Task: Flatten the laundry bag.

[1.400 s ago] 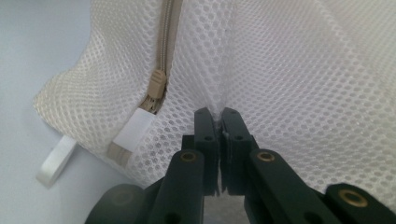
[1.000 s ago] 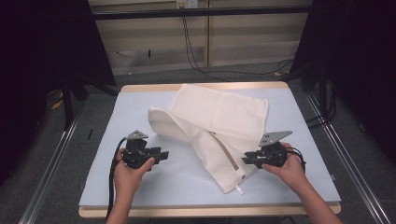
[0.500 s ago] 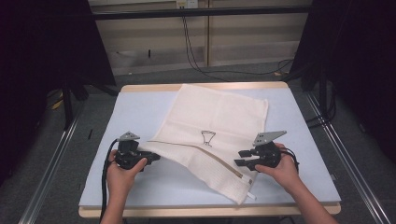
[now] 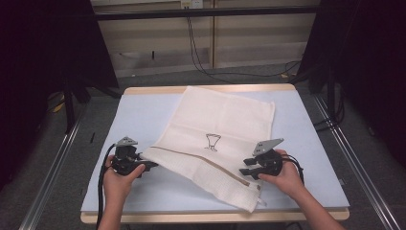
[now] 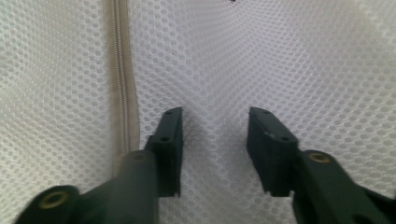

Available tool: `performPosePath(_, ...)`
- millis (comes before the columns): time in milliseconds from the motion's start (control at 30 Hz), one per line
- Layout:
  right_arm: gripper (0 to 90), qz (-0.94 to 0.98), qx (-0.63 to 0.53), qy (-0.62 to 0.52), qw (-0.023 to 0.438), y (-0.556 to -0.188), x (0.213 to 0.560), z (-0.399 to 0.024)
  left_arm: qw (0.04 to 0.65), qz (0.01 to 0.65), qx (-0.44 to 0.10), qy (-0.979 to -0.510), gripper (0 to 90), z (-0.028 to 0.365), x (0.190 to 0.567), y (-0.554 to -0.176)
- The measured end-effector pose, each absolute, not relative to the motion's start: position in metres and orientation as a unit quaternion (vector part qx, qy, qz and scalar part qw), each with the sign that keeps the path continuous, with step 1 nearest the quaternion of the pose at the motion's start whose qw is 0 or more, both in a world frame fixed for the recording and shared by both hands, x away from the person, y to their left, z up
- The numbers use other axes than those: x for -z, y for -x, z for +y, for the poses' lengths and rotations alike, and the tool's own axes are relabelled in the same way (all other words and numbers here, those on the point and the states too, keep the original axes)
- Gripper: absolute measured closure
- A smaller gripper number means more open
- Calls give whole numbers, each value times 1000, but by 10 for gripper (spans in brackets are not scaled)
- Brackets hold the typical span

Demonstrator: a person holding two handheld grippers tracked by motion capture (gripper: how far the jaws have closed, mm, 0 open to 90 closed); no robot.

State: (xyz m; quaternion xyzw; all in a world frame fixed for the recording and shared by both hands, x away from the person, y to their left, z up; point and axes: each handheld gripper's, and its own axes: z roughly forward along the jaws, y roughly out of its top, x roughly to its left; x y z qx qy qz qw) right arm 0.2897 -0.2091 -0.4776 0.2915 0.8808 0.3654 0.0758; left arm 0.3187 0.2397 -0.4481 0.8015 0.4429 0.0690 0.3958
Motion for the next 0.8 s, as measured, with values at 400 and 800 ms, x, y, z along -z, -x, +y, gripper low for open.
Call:
performPosePath(400,900,882,-361,-297,68,-290,471,-222,383,442,-70,-808,371,247,450,-320)
performPosePath(800,900,875,-364,-310,77,-290,467,-247,383,446,-72,-805,378,251,452,-324)
